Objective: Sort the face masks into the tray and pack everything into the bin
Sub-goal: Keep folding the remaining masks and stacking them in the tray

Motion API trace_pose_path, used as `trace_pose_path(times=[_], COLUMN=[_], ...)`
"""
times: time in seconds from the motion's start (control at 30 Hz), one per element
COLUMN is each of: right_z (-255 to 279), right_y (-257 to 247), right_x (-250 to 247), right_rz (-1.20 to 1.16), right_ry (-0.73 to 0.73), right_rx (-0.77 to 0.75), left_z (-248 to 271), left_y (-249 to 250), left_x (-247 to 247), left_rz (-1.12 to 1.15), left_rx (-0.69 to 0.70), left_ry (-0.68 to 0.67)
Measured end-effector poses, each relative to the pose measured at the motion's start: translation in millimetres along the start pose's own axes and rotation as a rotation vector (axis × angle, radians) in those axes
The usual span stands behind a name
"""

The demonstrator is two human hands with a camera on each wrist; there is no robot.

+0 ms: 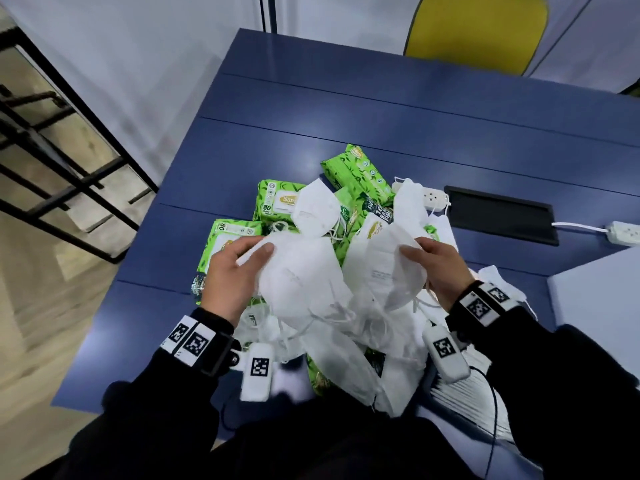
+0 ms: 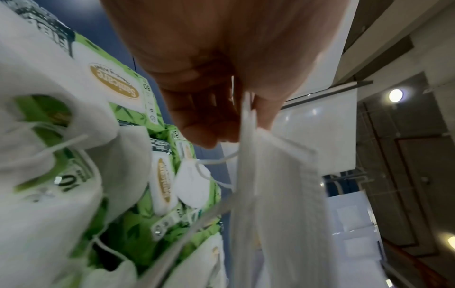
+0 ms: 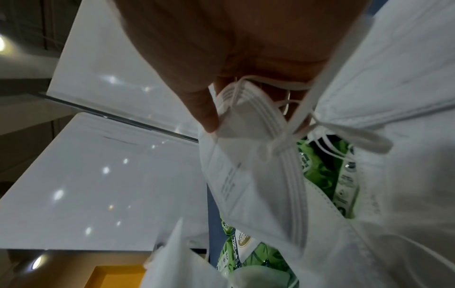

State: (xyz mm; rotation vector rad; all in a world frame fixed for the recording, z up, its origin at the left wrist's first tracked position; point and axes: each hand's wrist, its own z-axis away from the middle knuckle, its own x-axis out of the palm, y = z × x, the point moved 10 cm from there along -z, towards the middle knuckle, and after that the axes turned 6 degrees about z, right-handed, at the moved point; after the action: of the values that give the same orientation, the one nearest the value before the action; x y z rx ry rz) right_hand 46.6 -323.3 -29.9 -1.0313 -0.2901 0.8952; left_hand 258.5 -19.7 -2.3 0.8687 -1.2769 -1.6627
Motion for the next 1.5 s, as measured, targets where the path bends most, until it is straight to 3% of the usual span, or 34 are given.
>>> trace_pose_path(times=[0.1, 0.2, 0.33, 0.4, 0.53, 0.7, 0.9, 1.2, 1.5], right_z=[14, 25, 37, 42, 51, 61, 74, 83, 83], right_y=[13, 25, 45, 50, 49, 44, 40, 33, 37], right_x=[-6, -11, -17, -15, -4, 22, 47, 53, 44], right_rz=[-0.068, -0.097, -0.109, -0.120, -0.082, -0.140, -0.224, -0.377, -0.295], right_ry=[0.028, 0.052, 0.076, 0.067, 0.024, -0.050, -0.107, -0.083, -0.012], right_rx=[0.033, 0.054, 0.090, 0.093, 0.087, 0.087, 0.123, 0.124, 0.082], left_z=[-5, -9, -8, -3, 15, 39, 59, 68, 58], left_y=[-15, -31, -37, -31, -12, 8, 13, 0, 27], left_x=[-7, -33, -64, -66, -36, 23, 65, 68, 34], left_rz=[-0.230, -0.337, -0.351, -0.247, 0.035, 0.081, 0.035, -0.006, 0.085], left_rx=[0.028, -0.017, -0.054, -0.055, -0.068, -0.053, -0.039, -0.113, -0.053], left_ry=[0.021, 0.130, 0.238, 0.252, 0.128, -0.102, -0.245, -0.279, -0.085])
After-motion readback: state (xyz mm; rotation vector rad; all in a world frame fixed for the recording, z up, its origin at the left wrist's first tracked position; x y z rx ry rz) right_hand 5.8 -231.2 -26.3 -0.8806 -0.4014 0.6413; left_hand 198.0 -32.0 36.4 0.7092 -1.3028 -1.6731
